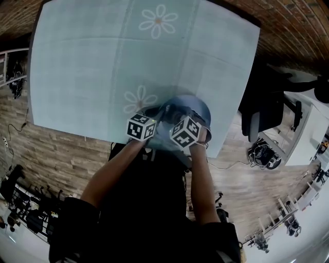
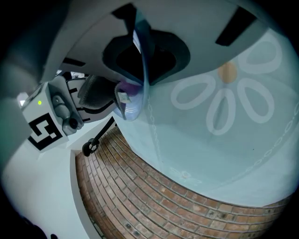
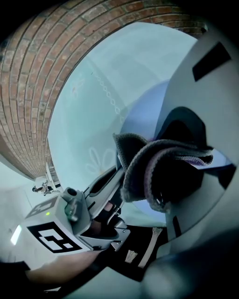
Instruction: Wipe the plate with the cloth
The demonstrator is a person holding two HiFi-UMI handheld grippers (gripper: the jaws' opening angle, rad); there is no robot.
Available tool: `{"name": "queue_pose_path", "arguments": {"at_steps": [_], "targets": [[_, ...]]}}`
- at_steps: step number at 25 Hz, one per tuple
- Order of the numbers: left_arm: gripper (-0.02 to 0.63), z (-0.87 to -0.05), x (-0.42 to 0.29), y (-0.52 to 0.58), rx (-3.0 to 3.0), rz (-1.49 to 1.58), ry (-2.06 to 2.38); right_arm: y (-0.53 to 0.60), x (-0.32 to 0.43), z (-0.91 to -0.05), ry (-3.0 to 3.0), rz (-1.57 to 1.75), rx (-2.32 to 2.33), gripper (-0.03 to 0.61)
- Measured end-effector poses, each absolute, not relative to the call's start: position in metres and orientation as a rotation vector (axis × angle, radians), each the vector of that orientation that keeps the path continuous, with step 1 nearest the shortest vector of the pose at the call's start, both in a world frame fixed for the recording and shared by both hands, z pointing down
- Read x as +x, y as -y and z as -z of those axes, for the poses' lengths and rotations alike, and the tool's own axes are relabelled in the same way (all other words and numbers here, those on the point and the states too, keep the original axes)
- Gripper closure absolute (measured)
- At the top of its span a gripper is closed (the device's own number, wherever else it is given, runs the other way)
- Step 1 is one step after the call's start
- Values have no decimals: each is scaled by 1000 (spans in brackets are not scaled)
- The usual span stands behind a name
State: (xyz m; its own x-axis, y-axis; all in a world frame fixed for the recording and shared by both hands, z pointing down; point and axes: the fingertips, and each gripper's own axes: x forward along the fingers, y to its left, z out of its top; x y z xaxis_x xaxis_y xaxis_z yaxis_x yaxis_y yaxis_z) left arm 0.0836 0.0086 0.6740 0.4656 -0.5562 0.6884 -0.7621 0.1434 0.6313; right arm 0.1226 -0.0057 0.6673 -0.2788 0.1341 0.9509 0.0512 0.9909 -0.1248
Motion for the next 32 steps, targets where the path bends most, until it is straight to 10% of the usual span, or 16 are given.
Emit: {"name": "queue_pose_path", "arguments": {"at_steps": [32], "targets": [[571,-675,87,-12,1474,-146,1198,46,173,-663,1869,-59,237,519]]}}
